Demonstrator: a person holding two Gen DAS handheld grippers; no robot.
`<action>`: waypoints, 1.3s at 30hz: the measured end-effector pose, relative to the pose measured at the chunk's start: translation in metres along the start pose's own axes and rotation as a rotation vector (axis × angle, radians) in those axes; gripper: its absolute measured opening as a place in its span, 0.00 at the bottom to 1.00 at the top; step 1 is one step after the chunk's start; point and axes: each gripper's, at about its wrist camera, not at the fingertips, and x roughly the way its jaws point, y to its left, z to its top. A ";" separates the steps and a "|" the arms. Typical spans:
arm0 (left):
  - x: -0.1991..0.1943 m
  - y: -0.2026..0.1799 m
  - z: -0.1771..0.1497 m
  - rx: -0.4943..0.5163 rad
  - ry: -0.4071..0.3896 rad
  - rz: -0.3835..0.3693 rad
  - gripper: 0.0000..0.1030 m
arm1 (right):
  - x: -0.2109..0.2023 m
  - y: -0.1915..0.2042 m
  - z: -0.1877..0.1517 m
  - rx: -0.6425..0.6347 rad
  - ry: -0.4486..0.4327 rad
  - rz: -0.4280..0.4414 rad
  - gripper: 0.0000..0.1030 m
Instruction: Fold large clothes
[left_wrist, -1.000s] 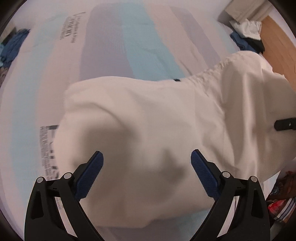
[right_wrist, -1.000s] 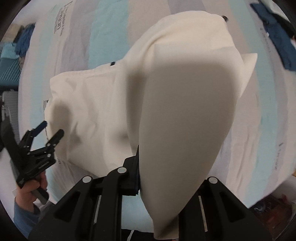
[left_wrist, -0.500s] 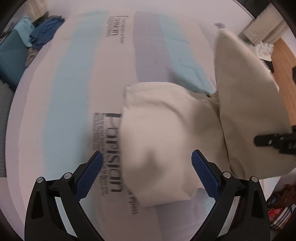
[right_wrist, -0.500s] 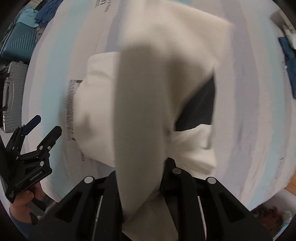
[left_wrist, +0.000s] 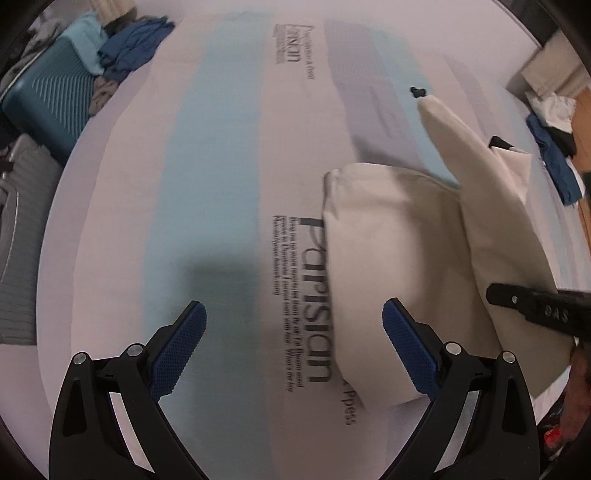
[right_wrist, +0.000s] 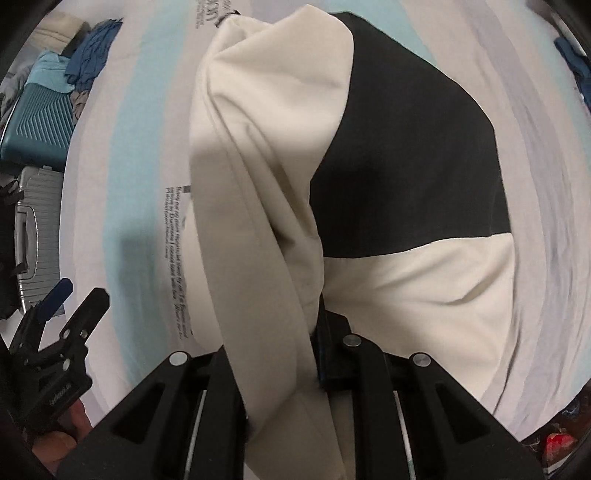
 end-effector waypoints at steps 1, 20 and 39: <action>0.002 0.005 0.000 -0.004 0.001 0.000 0.92 | 0.000 0.006 -0.002 -0.009 -0.013 -0.011 0.11; 0.020 0.090 -0.039 -0.108 0.036 0.036 0.92 | 0.107 0.085 -0.035 -0.308 -0.066 -0.219 0.13; 0.017 0.100 -0.065 -0.134 0.046 0.055 0.92 | 0.095 0.068 -0.056 -0.398 -0.107 -0.099 0.48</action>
